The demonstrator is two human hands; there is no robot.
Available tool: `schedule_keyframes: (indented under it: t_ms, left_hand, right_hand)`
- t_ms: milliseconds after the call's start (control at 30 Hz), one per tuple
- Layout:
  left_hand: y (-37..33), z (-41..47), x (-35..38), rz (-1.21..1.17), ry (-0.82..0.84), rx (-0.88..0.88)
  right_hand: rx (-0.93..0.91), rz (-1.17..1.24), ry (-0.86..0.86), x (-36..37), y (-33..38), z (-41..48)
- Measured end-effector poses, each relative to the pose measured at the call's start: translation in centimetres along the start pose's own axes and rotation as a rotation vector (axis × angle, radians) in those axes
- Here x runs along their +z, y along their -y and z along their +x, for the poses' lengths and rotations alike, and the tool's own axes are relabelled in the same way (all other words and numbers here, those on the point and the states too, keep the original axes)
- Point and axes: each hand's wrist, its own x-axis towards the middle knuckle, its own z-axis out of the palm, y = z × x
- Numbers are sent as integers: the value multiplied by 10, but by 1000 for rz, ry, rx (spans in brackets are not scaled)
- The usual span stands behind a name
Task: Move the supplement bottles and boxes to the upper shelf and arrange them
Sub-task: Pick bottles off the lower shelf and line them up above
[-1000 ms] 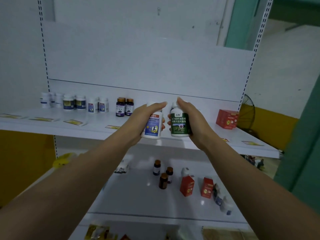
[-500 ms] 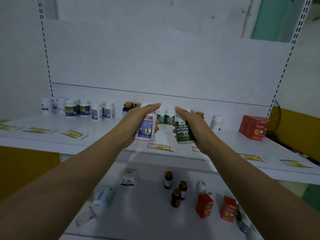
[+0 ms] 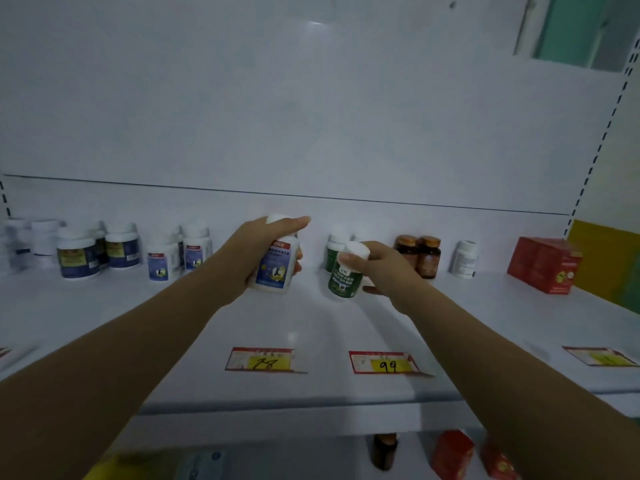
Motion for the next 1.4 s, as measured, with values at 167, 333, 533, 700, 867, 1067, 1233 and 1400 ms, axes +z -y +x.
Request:
schedule_keyframes:
  t_ms: [167, 333, 533, 700, 867, 1067, 1233, 1400]
  left_hand:
    - [16, 25, -17, -21, 41, -40]
    - [21, 32, -28, -38, 5, -64]
    - [26, 36, -39, 3, -30, -87]
    - [28, 33, -44, 35, -69, -64]
    - [31, 30, -48, 26, -100, -118]
    - [34, 18, -63, 151, -131, -163]
    - [35, 15, -93, 246, -291, -128]
    - [26, 19, -106, 441, -385, -33]
  right_hand:
    - [65, -89, -110, 13, -4, 35]
    - [-28, -388, -205, 24, -11, 65]
    - [-50, -554, -239, 29, -13, 87]
    - [-102, -595, -245, 29, -16, 89]
    - [-125, -629, -226, 26, -16, 88]
    - [-88, -616, -209, 22, -15, 86]
    - [-207, -647, -287, 24, 2, 71]
    - [-398, -638, -249, 46, 27, 54]
